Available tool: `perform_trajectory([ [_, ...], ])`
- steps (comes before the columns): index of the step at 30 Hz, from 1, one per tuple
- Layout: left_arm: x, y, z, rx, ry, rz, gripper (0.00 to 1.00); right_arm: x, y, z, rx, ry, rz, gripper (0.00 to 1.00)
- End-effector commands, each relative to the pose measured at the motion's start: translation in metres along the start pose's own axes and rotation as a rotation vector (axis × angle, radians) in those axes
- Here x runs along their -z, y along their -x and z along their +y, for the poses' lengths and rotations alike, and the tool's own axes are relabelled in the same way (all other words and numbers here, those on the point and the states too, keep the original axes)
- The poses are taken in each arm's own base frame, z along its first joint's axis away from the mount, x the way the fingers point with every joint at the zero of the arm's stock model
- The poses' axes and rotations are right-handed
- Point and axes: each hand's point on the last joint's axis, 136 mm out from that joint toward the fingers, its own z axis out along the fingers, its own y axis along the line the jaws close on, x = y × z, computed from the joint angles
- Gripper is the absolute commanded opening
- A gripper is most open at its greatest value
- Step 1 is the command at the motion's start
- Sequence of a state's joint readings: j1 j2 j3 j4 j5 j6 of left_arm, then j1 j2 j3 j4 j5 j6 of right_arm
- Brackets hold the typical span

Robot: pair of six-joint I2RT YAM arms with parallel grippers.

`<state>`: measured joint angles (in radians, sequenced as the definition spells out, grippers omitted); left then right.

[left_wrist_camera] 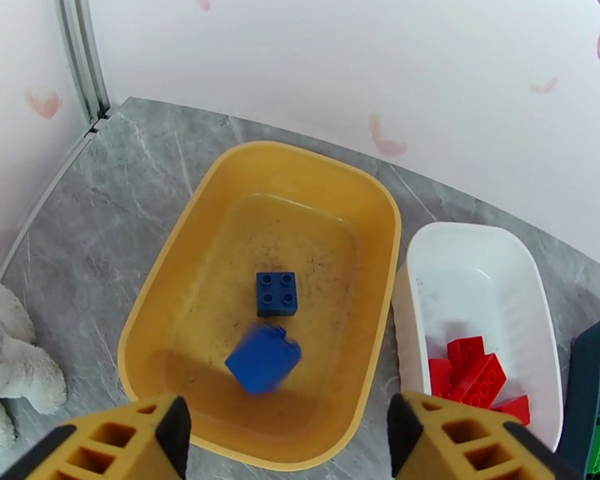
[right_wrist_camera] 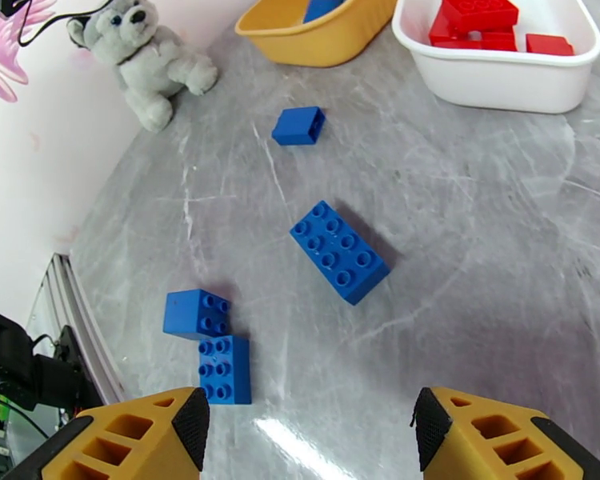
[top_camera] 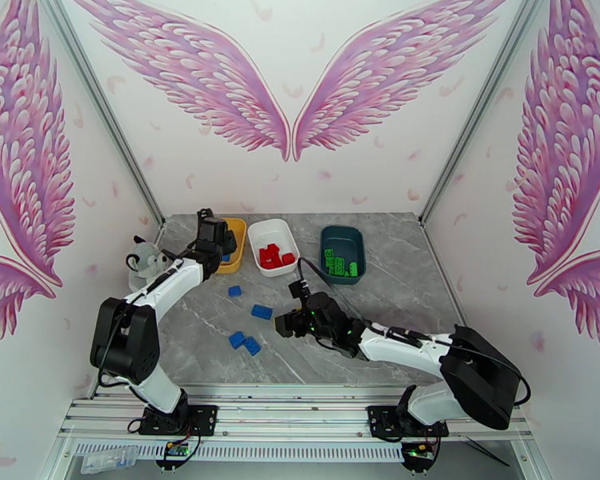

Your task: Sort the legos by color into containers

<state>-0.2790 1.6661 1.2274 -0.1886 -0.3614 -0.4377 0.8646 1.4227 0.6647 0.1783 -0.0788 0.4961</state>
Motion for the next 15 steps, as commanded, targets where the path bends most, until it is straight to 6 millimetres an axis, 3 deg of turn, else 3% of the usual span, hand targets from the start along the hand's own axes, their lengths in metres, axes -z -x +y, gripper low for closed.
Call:
perform_trajectory([
  [1,0.020,-0.008,-0.006,-0.044,-0.011,0.002,0.71,0.004,-0.005,-0.016,0.020,-0.075,0.009,0.74],
  [9,0.042,-0.073,-0.002,-0.108,-0.013,0.096,0.76,-0.005,-0.012,-0.028,0.013,-0.119,0.041,0.75],
  [15,0.040,-0.119,0.012,-0.129,0.021,0.175,0.80,-0.011,-0.019,-0.029,-0.003,-0.105,0.061,0.75],
])
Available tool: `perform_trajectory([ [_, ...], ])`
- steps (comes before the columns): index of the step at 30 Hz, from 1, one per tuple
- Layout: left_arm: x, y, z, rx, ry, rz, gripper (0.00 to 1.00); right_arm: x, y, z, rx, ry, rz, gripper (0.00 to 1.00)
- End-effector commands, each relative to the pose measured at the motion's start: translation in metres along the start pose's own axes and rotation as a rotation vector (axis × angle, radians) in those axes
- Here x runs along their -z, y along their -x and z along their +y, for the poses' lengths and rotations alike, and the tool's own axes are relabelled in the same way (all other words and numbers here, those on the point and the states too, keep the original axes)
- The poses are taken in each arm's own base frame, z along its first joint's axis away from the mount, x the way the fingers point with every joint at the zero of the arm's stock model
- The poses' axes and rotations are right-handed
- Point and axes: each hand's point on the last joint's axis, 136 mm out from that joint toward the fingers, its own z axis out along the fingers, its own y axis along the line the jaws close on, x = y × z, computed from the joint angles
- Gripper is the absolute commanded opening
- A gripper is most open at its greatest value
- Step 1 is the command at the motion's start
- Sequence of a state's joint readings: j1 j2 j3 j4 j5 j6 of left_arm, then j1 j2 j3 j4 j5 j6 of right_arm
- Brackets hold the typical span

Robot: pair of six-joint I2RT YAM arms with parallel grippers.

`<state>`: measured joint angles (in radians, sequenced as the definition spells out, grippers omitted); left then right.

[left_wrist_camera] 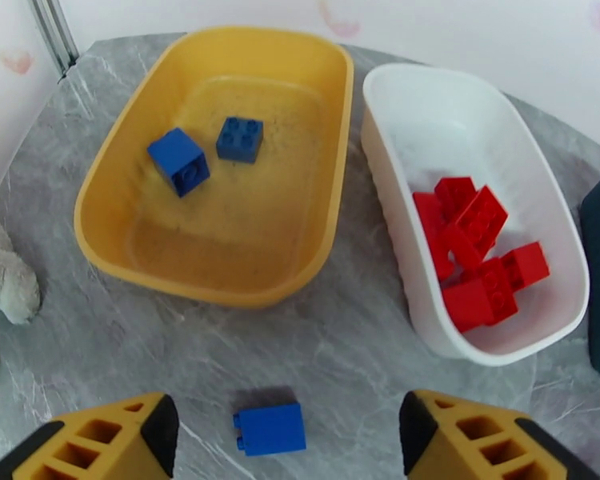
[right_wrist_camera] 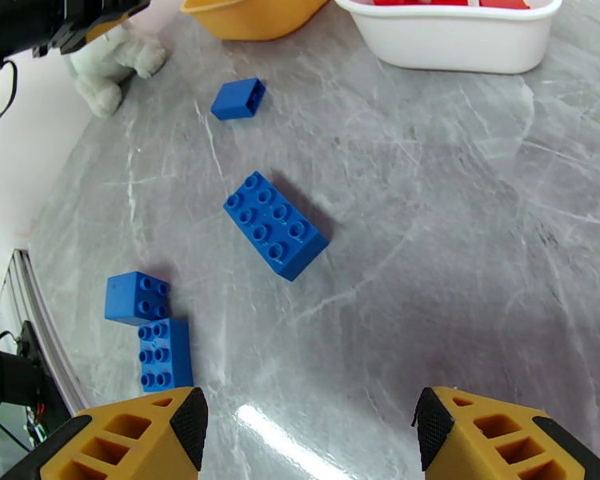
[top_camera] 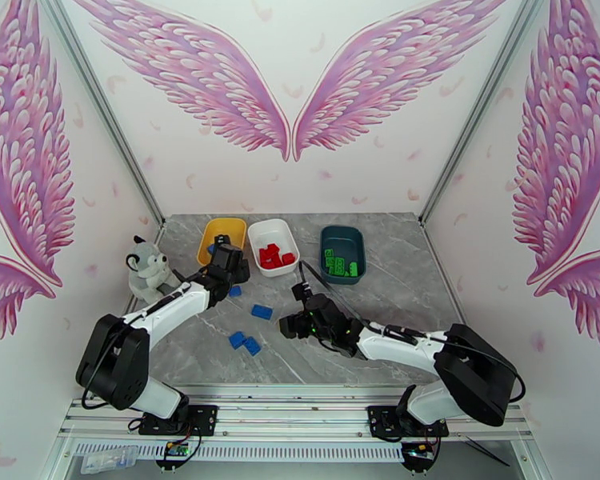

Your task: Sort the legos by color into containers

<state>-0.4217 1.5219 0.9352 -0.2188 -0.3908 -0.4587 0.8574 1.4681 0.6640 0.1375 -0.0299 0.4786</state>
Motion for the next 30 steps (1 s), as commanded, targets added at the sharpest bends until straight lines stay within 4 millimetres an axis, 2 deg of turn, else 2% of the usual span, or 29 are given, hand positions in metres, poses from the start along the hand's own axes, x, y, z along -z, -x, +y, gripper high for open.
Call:
perform_trajectory([
  [1,-0.003,-0.024,0.011,0.003,0.041,0.039,0.81,-0.005,-0.003,-0.005,-0.013,-0.009,0.013,0.75],
  [6,-0.024,-0.055,0.012,0.010,0.044,0.101,0.81,-0.011,-0.009,-0.004,-0.021,0.006,0.034,0.75],
  [12,-0.048,-0.081,0.007,0.012,0.034,0.163,0.78,-0.015,-0.014,-0.002,-0.034,0.021,0.051,0.75],
  [23,-0.068,-0.090,0.011,0.032,0.050,0.191,0.74,-0.015,-0.012,-0.002,-0.032,0.017,0.049,0.75],
  [30,-0.080,-0.096,0.010,0.036,0.045,0.211,0.63,-0.017,-0.012,-0.003,-0.030,0.012,0.051,0.75],
])
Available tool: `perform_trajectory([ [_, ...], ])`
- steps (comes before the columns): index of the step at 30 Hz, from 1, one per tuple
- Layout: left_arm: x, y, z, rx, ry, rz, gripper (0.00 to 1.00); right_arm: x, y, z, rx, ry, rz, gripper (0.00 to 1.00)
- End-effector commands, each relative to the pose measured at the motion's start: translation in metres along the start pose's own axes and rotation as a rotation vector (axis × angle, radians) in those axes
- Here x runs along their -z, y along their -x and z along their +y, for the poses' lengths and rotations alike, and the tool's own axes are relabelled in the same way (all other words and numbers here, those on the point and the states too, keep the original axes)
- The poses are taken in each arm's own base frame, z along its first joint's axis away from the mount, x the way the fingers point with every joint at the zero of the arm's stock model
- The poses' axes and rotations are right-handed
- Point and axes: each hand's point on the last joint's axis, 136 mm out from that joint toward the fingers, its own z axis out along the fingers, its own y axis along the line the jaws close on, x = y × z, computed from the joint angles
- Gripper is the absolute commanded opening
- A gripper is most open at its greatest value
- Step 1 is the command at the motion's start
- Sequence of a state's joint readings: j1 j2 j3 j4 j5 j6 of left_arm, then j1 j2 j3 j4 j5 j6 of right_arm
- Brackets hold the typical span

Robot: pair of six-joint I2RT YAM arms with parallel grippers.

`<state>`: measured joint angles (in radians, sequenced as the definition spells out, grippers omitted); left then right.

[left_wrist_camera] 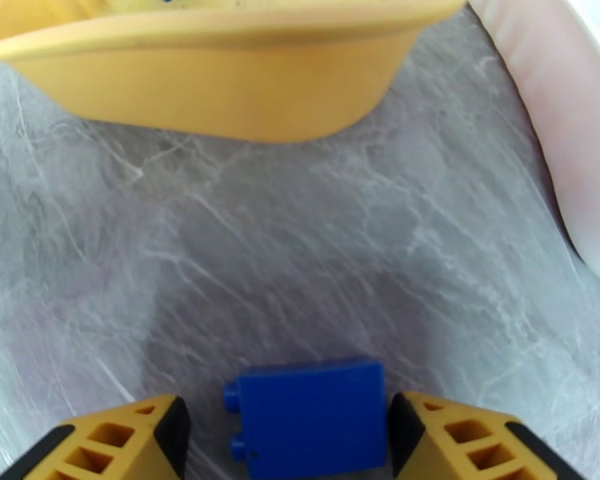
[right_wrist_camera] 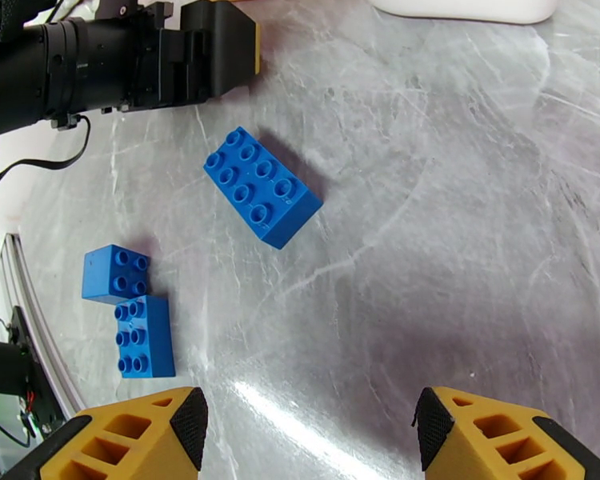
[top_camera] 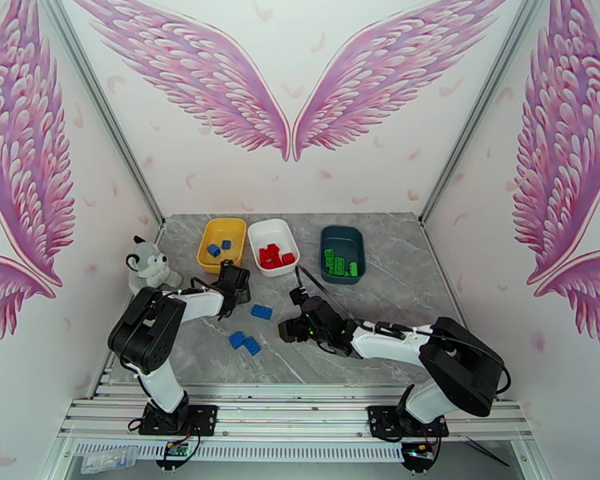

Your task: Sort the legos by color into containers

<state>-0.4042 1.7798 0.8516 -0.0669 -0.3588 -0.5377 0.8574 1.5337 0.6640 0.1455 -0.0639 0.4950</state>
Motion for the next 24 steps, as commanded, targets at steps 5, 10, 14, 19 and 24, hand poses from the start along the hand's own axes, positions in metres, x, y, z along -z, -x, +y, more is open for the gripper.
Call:
perform_trajectory([
  [5,-0.015,-0.009,-0.009,0.011,-0.042,0.049,0.51,-0.004,0.008,0.001,-0.013,0.009,-0.014,0.75],
  [10,0.000,-0.002,-0.017,0.004,-0.081,0.025,0.43,-0.005,0.010,0.003,-0.011,0.012,-0.014,0.75],
  [14,0.023,0.012,-0.029,-0.018,-0.126,-0.010,0.43,-0.006,0.011,0.005,-0.009,0.020,-0.014,0.75],
  [19,0.052,0.036,-0.035,-0.012,-0.168,-0.074,0.43,-0.007,0.014,0.012,-0.012,0.050,-0.017,0.75],
  [24,0.068,0.065,-0.025,-0.010,-0.134,-0.141,0.44,-0.012,0.015,0.022,-0.025,0.106,-0.006,0.75],
])
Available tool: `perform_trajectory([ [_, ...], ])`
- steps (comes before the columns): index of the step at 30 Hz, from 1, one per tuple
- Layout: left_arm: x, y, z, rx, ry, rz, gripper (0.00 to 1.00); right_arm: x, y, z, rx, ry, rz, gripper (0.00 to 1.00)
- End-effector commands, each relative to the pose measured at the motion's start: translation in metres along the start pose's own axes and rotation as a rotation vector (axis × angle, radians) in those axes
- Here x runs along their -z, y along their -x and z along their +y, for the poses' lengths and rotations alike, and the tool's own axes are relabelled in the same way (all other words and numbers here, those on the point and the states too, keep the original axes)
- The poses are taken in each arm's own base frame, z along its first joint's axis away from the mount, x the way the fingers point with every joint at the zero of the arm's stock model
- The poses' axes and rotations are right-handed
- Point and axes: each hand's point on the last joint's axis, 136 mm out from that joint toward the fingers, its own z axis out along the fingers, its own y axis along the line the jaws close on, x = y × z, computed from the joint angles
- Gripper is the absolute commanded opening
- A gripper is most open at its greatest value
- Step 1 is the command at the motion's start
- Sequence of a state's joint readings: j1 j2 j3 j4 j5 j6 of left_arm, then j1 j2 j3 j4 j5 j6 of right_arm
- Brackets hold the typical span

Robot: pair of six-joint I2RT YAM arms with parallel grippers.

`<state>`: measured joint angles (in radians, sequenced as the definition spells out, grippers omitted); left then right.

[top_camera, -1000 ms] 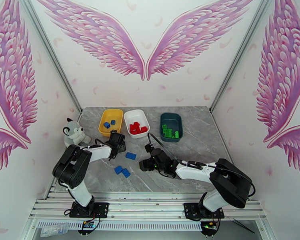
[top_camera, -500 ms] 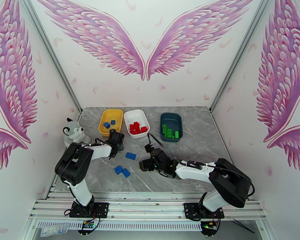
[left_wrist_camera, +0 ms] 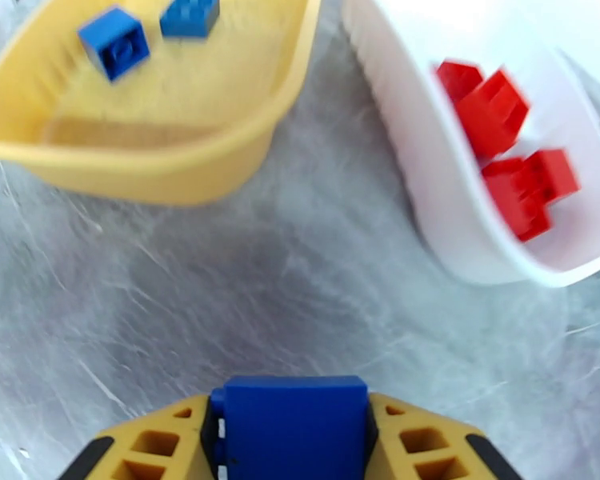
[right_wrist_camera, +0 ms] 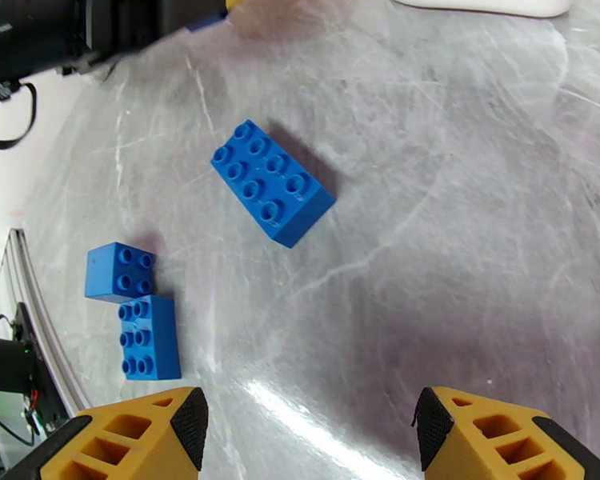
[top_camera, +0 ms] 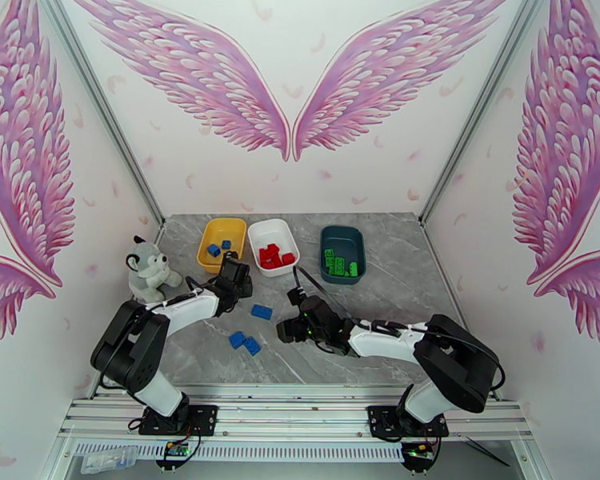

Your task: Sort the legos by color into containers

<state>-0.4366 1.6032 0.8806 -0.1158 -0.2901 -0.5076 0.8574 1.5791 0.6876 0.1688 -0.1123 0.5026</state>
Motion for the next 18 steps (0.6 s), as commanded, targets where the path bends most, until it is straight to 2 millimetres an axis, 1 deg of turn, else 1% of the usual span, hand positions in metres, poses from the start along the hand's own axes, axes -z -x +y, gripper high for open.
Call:
perform_trajectory([
  [1,0.014,0.034,0.007,-0.008,0.030,-0.064,0.44,-0.004,0.016,0.015,-0.018,0.071,-0.027,0.74],
  [4,0.017,0.058,0.018,0.013,0.057,-0.112,0.45,-0.005,0.015,0.017,-0.022,0.082,-0.021,0.74],
  [8,0.016,0.092,0.029,0.047,0.080,-0.157,0.45,-0.002,0.015,0.018,-0.021,0.087,-0.024,0.74],
  [10,0.012,0.109,0.033,0.064,0.091,-0.173,0.46,-0.001,0.015,0.018,-0.022,0.085,-0.024,0.74],
  [13,0.001,0.127,0.038,0.083,0.093,-0.177,0.46,0.001,0.014,0.017,-0.023,0.085,-0.027,0.74],
  [15,-0.007,0.137,0.039,0.088,0.095,-0.173,0.51,0.003,0.013,0.015,-0.023,0.076,-0.029,0.74],
  [17,-0.013,0.142,0.039,0.086,0.105,-0.165,0.61,0.004,0.013,0.013,-0.023,0.068,-0.029,0.74],
  [18,-0.012,0.149,0.038,0.088,0.104,-0.175,0.65,0.005,0.012,0.013,-0.022,0.067,-0.028,0.75],
])
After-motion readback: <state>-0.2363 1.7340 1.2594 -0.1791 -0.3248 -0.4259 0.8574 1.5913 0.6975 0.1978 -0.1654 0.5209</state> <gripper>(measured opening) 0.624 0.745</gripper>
